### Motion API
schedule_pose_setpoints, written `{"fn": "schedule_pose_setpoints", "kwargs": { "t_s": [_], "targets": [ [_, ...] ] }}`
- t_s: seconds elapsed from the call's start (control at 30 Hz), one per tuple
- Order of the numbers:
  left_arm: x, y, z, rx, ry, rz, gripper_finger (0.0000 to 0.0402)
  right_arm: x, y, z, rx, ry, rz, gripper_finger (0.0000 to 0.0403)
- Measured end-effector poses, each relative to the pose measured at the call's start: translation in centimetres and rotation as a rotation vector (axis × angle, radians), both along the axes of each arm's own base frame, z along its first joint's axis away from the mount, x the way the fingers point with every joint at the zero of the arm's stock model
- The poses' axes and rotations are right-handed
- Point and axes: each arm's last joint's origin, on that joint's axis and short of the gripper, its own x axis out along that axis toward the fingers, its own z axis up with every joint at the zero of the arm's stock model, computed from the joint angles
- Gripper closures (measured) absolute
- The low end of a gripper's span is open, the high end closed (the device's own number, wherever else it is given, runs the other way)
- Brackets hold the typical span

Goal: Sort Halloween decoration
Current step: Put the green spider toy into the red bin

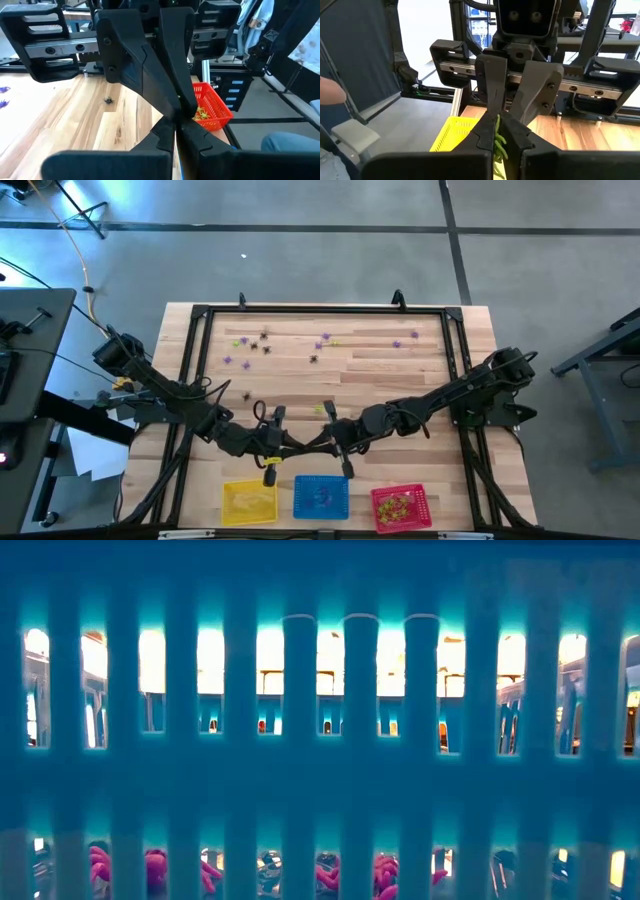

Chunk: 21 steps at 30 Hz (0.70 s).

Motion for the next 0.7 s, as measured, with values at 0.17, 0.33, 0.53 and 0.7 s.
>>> {"fn": "schedule_pose_setpoints", "kwargs": {
  "t_s": [0.17,0.33,0.53,0.7],
  "targets": [
    [0.0,0.0,0.0,-0.007,-0.004,0.011,0.0368,0.0,0.0,0.0,0.003,0.001,-0.001,0.0401],
    [-0.2,0.2,0.1,0.015,0.009,0.017,0.0322,-0.2,-0.2,0.1,0.073,0.055,-0.035,0.0402],
    [-1.3,0.3,-0.1,0.012,0.110,-0.004,0.0289,-3.1,-0.5,0.4,0.284,0.360,-0.231,0.0402],
    [-1.7,0.2,-1.0,-0.070,0.211,-0.016,0.0288,-6.4,1.5,0.2,0.593,0.619,-0.349,0.0402]
  ]
}}
